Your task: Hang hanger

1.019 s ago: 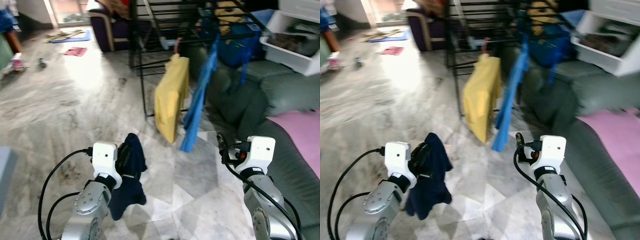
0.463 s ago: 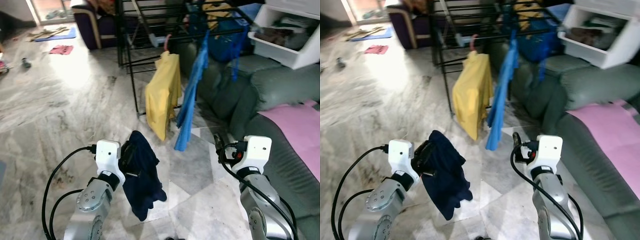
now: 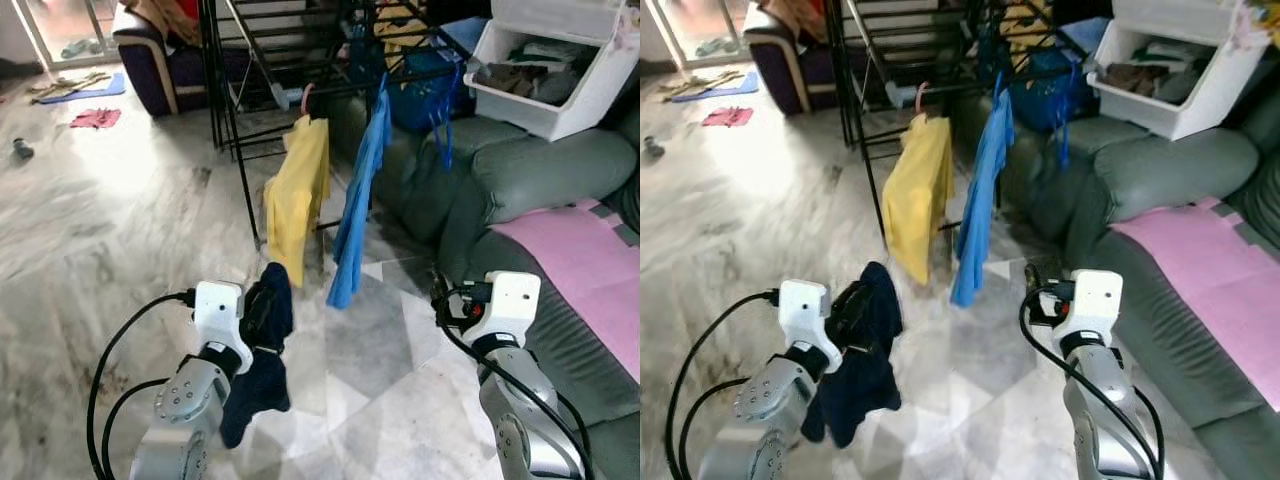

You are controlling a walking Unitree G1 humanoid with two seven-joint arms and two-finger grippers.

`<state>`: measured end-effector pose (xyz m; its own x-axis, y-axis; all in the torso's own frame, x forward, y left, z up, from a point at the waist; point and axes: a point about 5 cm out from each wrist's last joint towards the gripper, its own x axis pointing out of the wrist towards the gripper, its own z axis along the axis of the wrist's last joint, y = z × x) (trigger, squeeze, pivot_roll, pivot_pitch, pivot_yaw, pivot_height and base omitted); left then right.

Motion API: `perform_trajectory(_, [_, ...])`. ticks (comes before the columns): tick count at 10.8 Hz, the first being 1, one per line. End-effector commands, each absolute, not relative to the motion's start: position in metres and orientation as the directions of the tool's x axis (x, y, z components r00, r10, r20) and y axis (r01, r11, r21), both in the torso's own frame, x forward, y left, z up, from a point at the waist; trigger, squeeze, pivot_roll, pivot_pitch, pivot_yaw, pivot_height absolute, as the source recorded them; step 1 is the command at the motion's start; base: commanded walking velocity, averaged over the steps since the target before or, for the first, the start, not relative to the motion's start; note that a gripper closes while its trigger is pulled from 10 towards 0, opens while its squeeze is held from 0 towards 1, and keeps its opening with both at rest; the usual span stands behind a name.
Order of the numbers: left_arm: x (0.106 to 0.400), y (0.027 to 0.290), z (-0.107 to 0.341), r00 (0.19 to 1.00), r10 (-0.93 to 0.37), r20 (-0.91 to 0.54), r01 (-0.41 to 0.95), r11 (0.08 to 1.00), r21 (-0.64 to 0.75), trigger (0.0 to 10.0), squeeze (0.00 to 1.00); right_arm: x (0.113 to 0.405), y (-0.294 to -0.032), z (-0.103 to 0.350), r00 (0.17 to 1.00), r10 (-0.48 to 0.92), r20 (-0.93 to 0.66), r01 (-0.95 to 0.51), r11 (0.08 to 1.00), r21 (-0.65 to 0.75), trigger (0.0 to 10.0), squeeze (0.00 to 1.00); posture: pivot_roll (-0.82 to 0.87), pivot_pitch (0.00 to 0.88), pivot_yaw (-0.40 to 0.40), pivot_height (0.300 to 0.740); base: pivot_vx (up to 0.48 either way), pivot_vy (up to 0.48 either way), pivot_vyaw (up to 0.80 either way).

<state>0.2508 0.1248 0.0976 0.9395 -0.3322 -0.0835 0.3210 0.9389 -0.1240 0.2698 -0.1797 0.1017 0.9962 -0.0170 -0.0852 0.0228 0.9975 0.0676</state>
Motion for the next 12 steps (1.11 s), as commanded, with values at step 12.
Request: perform_trajectory(12, [0.2535,0.1178,0.1036,0.927,-0.372,-0.053,0.365,0.924,-0.113,10.0,0.0,0.2756,-0.1771,0.1015,0.997,-0.02,-0.069,0.024,0.998,0.066,10.0,0.0,0.02,0.063,-0.03,0.74,0.287,0.0,-0.37])
